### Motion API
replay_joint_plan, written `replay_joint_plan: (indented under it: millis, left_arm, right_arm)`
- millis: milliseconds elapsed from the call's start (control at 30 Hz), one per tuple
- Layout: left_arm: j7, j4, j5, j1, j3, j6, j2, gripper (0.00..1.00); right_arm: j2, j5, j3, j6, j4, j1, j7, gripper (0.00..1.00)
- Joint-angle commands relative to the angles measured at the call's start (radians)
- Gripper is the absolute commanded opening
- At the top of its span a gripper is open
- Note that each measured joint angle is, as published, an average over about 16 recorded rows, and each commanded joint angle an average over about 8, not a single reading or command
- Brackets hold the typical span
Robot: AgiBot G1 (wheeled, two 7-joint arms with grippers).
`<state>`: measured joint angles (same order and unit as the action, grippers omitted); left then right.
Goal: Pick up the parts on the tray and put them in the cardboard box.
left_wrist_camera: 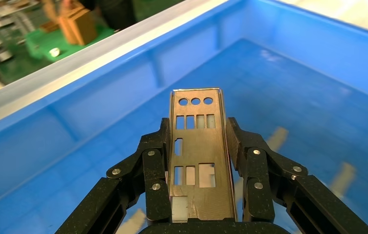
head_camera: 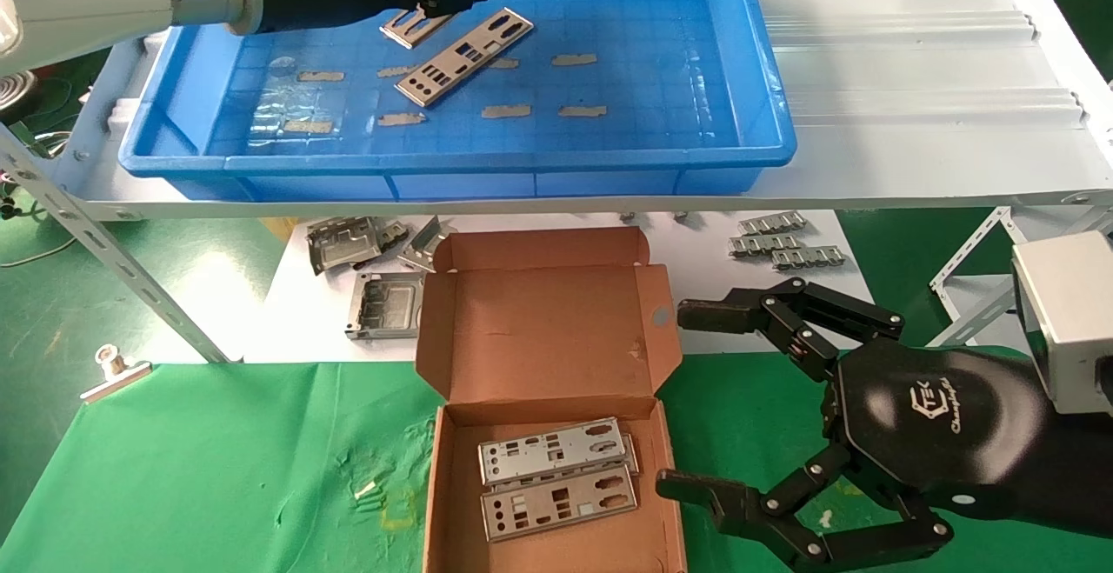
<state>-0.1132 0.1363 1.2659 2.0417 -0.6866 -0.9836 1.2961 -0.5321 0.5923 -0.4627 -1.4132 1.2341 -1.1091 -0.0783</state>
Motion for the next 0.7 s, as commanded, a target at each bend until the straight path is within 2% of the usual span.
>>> replay_joint_plan:
  millis: [33,233,467,700]
  left_arm:
    - [0.012,-0.004,-0.002,0.006,0.000,-0.030,-0.007,0.00]
    - [0.080,0.010,-0.054,0.003,0.027,-0.262,-0.074,0.00]
    - [0.144,0.024,-0.102,-0.021,0.053,-0.473,-0.150,0.00]
    - [0.184,0.124,-0.145,-0.086,0.056,-0.604,-0.225,0.00]
  right_arm:
    - [0.000,0.000,0.000,0.000,0.000,0.000,0.000,1.00]
    - [0.000,0.000,0.000,0.000,0.000,0.000,0.000,1.00]
    - [0.000,0.000,0.000,0.000,0.000,0.000,0.000,1.00]
    - [0.000,0.000,0.000,0.000,0.000,0.000,0.000,1.00]
